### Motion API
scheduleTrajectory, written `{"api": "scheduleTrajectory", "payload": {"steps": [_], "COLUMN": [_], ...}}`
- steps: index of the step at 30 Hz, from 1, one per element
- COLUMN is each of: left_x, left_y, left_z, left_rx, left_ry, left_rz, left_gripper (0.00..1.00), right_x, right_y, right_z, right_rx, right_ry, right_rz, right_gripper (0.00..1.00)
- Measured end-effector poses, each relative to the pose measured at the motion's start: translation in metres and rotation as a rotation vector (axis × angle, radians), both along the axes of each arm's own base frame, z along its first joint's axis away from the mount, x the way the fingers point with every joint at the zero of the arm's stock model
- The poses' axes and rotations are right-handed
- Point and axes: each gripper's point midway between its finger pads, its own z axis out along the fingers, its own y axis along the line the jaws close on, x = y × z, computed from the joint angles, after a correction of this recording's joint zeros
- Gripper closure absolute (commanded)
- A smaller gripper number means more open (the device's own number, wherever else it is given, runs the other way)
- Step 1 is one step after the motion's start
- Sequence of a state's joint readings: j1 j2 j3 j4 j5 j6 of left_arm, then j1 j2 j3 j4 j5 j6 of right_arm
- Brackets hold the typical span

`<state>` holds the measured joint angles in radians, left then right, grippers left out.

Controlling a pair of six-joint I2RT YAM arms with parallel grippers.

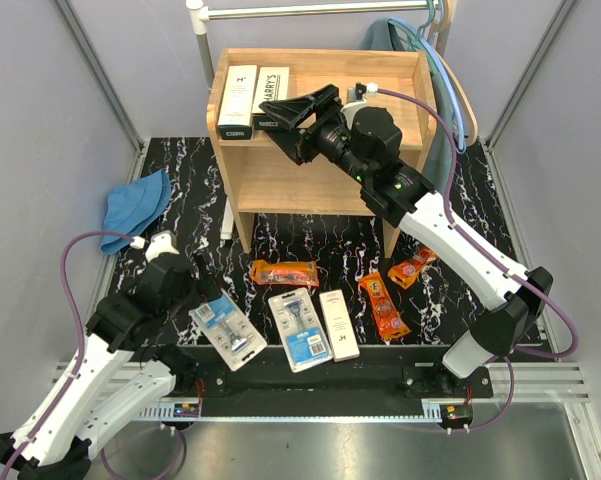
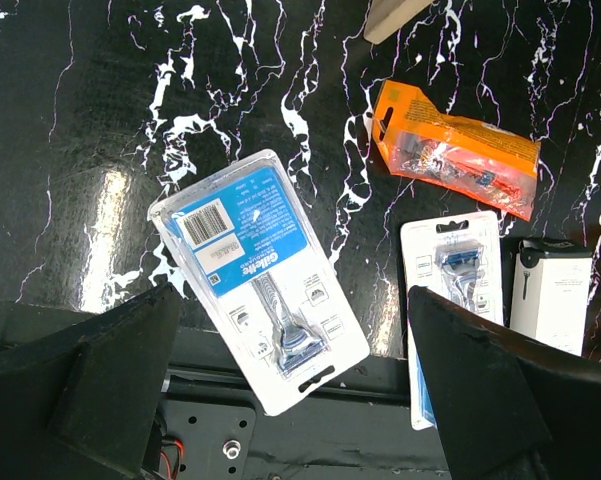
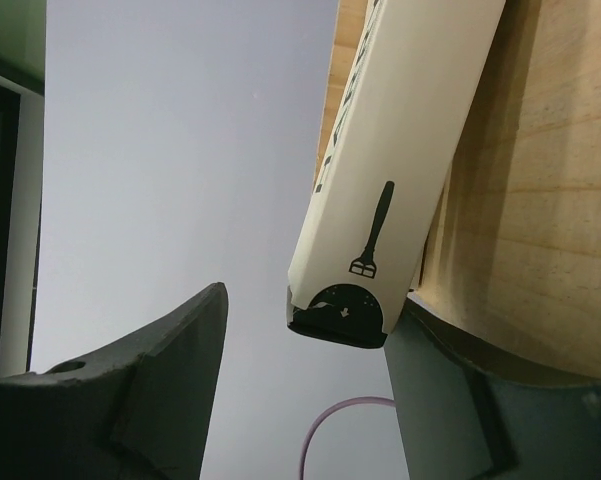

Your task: Place and organize the shaving razors onto the shelf

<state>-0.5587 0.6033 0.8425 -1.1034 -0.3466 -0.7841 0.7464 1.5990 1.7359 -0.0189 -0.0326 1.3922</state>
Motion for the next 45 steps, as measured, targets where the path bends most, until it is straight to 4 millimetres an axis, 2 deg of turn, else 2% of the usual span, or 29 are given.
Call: {"api": "scheduleTrajectory", "payload": {"steps": [8, 15, 31, 33, 35, 37, 39, 42, 45], "left_x": [0.001, 0.0, 0.003, 0.005, 0.007, 0.011, 0.019, 0.036, 0.051], "left_y": [-0.001, -0.003, -0.009, -0.013, -0.018, -0.025, -0.034, -0.054, -0.075], "left_z": [0.0, 0.0, 0.001, 0.003, 0.009, 0.024, 0.05, 0.107, 0.162], "left_rx": [-0.002, -0.003, -0.006, -0.015, -0.028, -0.049, -0.076, -0.14, -0.21], "left_ry": [-0.003, 0.001, -0.003, -0.015, -0.031, -0.063, -0.112, -0.23, -0.349], "left_rz": [-0.007, -0.025, -0.059, -0.079, -0.104, -0.139, -0.173, -0.236, -0.305], "left_gripper": [0.01, 0.01, 0.01, 0.01, 0.01, 0.01, 0.02, 0.06, 0.16], "right_x": [-0.012, -0.023, -0.029, -0.029, -0.029, -0.031, -0.034, -0.039, -0.043], "right_y": [0.002, -0.003, -0.002, -0.002, -0.002, -0.003, -0.005, -0.011, -0.015], "right_z": [-0.003, -0.017, -0.027, -0.028, -0.027, -0.026, -0.024, -0.024, -0.025], "right_rx": [-0.022, -0.125, -0.21, -0.212, -0.213, -0.211, -0.208, -0.213, -0.217], "right_ry": [-0.012, -0.02, -0.052, -0.054, -0.058, -0.068, -0.078, -0.083, -0.085], "right_rz": [0.054, 0.062, 0.09, 0.09, 0.09, 0.09, 0.091, 0.09, 0.086], "right_gripper": [0.28, 0.28, 0.28, 0.27, 0.22, 0.16, 0.14, 0.11, 0.1]}}
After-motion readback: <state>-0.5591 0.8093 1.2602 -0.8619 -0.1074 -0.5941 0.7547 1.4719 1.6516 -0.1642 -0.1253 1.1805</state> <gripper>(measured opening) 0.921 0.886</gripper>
